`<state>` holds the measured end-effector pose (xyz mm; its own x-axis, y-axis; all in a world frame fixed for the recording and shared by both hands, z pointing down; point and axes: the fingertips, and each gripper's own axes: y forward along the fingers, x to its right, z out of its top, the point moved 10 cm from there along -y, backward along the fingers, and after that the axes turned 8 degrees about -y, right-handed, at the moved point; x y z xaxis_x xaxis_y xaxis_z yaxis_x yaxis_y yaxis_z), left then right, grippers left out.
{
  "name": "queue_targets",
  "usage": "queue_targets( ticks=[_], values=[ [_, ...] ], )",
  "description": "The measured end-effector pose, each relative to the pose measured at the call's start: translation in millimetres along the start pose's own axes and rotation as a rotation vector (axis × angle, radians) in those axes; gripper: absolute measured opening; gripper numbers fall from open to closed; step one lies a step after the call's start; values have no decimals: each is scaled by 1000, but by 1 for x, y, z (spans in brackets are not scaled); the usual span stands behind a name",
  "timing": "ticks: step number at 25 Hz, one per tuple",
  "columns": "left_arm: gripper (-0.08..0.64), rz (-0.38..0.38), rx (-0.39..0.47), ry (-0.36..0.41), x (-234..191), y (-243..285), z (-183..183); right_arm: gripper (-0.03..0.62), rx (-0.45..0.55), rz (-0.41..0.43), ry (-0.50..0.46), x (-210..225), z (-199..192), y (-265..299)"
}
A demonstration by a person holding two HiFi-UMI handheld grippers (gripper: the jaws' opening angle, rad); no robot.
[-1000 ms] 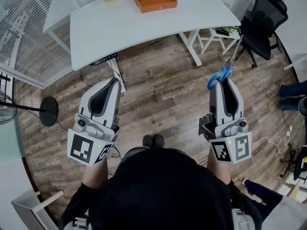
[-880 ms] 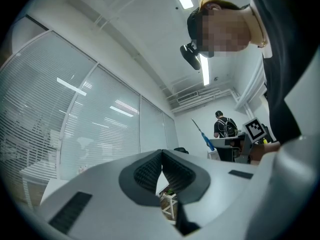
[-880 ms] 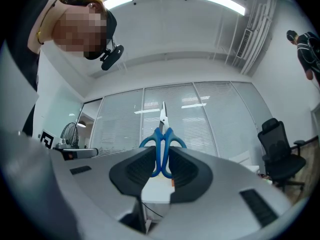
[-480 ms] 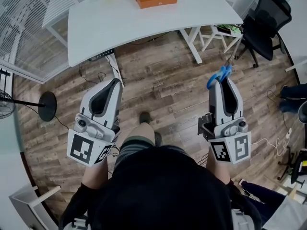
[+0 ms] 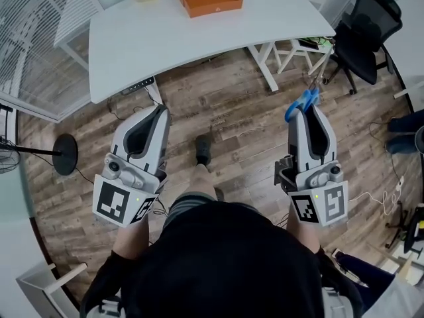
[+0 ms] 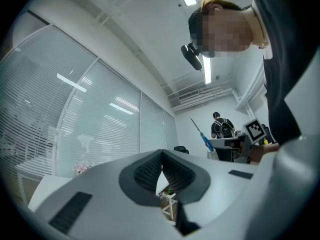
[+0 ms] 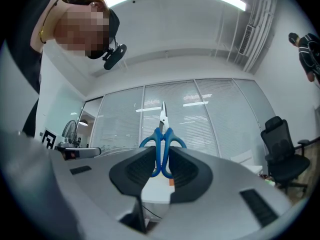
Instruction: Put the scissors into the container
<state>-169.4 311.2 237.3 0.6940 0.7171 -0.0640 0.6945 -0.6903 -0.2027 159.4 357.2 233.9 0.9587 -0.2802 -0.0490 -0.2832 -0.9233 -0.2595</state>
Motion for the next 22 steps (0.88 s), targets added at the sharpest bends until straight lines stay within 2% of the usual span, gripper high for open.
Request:
queue_targets(
  ticks=[9,22],
  values=[
    [14,-48,16,10,-40,56,-7,87,9,-31,-3,21,-19,50],
    [14,-80,11,14,-122,138,-8,87,11,-54,1,49,-42,152]
  ],
)
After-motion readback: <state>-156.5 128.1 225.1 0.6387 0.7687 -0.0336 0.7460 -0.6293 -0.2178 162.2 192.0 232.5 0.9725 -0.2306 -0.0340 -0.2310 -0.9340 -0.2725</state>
